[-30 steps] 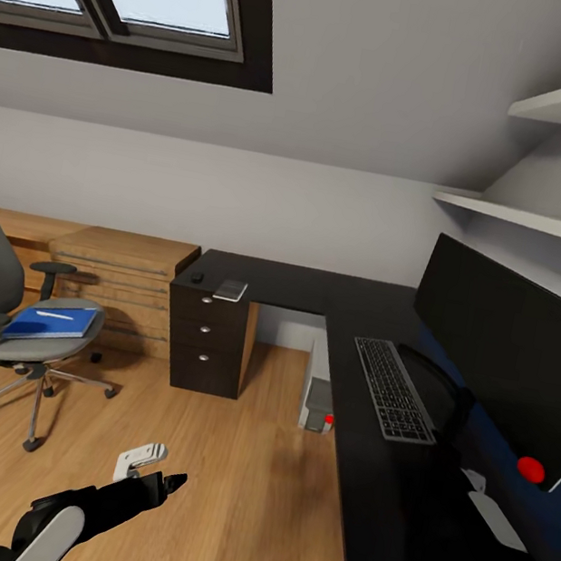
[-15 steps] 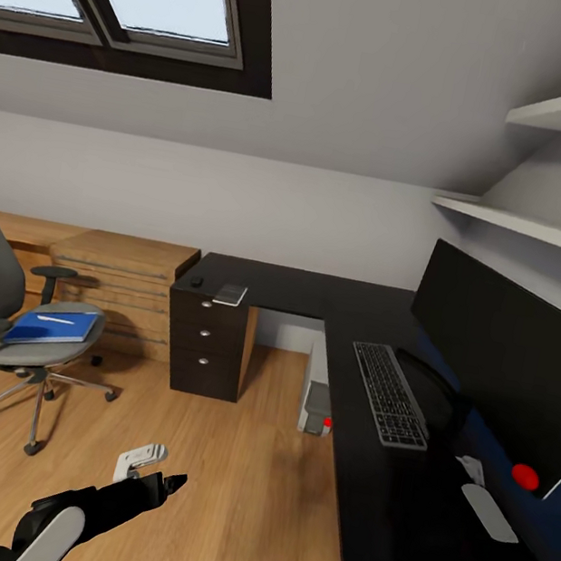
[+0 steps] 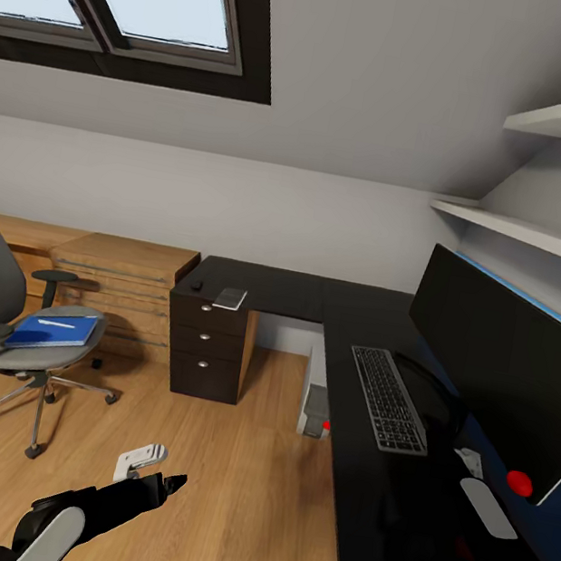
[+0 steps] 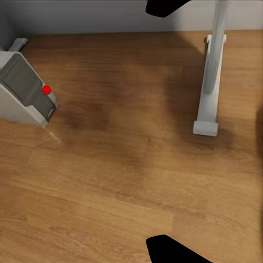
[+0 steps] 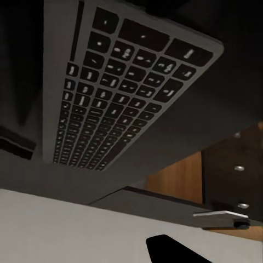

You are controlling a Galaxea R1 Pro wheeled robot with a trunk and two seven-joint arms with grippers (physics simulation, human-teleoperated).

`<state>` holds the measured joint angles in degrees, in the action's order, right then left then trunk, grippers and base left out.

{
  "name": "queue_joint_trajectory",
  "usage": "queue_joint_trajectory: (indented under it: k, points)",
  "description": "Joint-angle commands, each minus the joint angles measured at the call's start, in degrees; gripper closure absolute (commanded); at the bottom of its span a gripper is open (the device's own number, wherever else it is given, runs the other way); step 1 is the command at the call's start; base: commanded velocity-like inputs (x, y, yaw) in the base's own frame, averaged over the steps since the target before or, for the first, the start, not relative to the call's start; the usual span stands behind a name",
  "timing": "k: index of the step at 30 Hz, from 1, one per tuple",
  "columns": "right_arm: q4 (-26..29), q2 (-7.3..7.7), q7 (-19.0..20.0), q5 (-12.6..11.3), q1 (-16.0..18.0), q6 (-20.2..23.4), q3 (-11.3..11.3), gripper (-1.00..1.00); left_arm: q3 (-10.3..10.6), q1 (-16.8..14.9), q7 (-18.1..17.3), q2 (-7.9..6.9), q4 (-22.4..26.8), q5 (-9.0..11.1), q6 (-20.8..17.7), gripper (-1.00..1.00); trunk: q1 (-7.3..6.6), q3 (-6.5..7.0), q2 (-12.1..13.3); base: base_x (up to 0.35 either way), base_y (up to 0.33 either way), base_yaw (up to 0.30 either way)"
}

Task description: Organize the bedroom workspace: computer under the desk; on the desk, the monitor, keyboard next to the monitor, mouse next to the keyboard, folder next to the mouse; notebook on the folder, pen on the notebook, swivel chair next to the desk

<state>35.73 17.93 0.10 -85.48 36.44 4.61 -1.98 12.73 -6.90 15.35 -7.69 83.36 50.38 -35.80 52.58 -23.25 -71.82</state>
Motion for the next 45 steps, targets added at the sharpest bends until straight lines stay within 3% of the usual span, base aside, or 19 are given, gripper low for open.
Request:
queue_joint_trajectory:
  k: [1,9,14,23,30,39,45]
  points:
    - [0.05,0.04,0.03,-0.48,0.03,-0.01,-0.24,-1.0,0.1,-0.04,0.56,-0.05,0.07,0.6,-0.06,-1.0,-0.22,0.12,0.37,0.0,0.0,0.0]
    - [0.15,-0.43,0.08,-0.31,0.03,-0.12,-0.97,-1.0,0.35,-0.04,0.63,-0.05,-0.35,0.54,-0.04,-1.0,-1.98,1.56,3.58,0.0,0.0,0.112]
    - [0.94,-1.45,0.29,1.88,0.03,-0.3,-4.0,-1.0,1.87,-0.04,0.66,-0.05,-1.11,0.36,0.1,-1.0,-1.98,1.56,3.58,0.0,0.0,0.259]
    - [3.02,-2.28,0.52,3.15,0.03,-0.88,-5.66,-1.0,2.53,-0.04,0.87,-0.05,-1.37,0.34,0.2,-1.0,-1.98,1.55,3.58,0.0,0.0,0.269]
    - [4.88,-2.61,0.93,5.05,0.03,-0.97,-10.01,-1.0,2.71,-0.04,0.91,-0.05,-2.02,0.35,0.2,-1.0,-1.98,1.54,3.58,0.0,0.0,0.101]
    - [5.31,-3.07,1.04,5.18,0.03,-0.92,-10.94,-1.0,2.74,-0.04,0.84,-0.05,-2.15,0.27,0.2,-1.0,-1.98,1.54,3.58,0.0,0.01,0.008]
    - [5.19,-3.08,1.04,5.2,0.03,-0.93,-10.94,-1.0,2.74,-0.04,0.83,-0.05,-2.15,0.08,0.29,-1.0,-1.98,1.54,3.58,0.0,0.283,0.0]
